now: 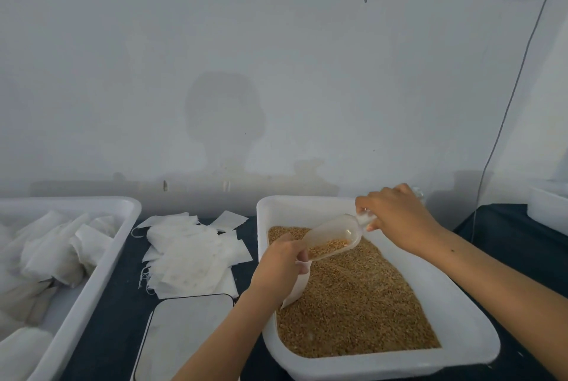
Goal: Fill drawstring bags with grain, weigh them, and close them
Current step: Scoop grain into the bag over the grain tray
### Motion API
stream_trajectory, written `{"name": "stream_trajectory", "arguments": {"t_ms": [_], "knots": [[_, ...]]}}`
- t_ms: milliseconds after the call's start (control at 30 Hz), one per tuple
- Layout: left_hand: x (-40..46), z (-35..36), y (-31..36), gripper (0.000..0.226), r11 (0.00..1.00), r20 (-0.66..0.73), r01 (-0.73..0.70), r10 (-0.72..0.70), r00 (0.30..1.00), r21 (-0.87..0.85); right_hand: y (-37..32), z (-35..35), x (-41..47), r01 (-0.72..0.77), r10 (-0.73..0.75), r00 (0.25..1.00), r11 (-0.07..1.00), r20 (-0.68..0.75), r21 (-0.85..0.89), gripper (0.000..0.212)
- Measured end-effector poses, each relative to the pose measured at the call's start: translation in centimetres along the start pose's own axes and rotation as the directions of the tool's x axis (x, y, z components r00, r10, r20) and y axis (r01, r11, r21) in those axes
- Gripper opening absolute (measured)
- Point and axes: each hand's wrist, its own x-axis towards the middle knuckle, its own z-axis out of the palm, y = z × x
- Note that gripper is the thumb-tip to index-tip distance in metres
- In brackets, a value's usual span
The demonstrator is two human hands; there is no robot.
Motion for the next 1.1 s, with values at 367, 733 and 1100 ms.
{"name": "stream_trajectory", "arguments": {"t_ms": [367,733,1100], "knots": [[0.2,0.3,-0.3,0.022,0.999,0.003,-0.004,0.003,1.0,0.05,-0.9,-1.3,-0.5,0.115,-0.215,0.949,0.918,-0.23,-0.38,0.043],[-0.2,-0.7,-0.1,0.017,0.966,-0.159,0.075,-0.117,0.98,-0.246,-1.4,4.6,-3.5,-0.167,0.128,0.896,0.984,0.426,0.055,0.009],[-1.1,-3.3,0.9,0.02,0.714,-0.238,-0.027,-0.197,0.951,-0.7,-3.6,6.7,-3.3,-0.211,-0.084,0.87,0.828,0.486,0.52,0.039]]}}
